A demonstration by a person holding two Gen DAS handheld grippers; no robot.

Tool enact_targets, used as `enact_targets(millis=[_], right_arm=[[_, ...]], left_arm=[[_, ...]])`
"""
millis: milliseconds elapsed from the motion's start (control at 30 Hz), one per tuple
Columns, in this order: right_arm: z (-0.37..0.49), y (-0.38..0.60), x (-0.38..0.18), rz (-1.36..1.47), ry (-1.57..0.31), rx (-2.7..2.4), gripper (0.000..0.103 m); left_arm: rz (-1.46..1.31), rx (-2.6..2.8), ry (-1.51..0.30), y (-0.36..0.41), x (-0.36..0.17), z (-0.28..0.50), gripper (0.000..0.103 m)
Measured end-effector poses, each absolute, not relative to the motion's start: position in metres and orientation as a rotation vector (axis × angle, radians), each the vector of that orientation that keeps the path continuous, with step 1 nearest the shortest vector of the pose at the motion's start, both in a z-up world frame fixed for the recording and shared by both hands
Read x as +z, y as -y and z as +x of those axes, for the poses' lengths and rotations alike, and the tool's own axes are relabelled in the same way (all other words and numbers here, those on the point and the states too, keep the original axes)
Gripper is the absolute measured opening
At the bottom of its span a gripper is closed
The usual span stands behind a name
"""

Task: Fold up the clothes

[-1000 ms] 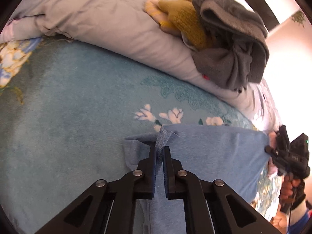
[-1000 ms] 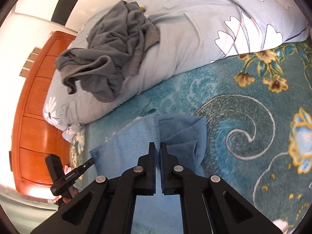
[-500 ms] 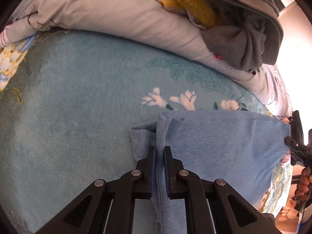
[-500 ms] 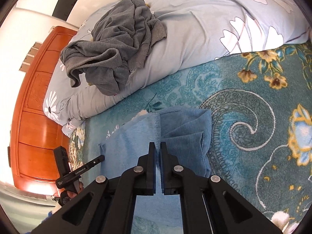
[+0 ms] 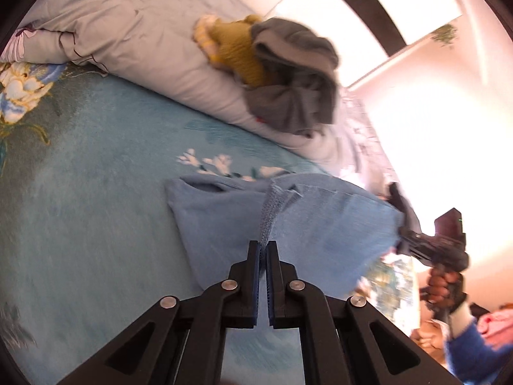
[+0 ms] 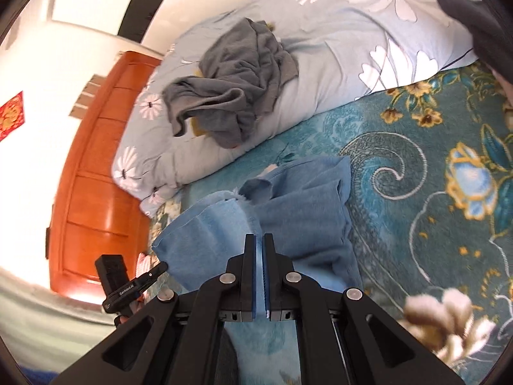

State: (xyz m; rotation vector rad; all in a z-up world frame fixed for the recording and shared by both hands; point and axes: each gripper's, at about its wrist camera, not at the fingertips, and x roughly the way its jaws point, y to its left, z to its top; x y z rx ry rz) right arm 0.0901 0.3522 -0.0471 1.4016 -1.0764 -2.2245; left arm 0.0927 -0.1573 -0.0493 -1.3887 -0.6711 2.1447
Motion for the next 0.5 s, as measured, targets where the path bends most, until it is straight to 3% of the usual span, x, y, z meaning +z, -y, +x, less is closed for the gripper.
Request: enact_targets(millis=[100, 233, 500], right_arm=[[0.087, -0.363, -0.058, 1.486, 1.089, -2.244, 0.003], [0.070, -0.365, -0.087, 1.567, 1.163, -2.216, 0.003], [0.013, -0.326, -0.124, 1.741, 0.948, -2.224, 0.004]], left_arm=[[-1.499, 2.185, 0.561, 0.156, -0.060, 0.094, 0.004], [-1.639, 2.201, 0.564, 0.153, -0.090, 0.081, 0.004], [-1.766, 2.161, 0.567, 0.141, -0.132, 0.066, 0.005]])
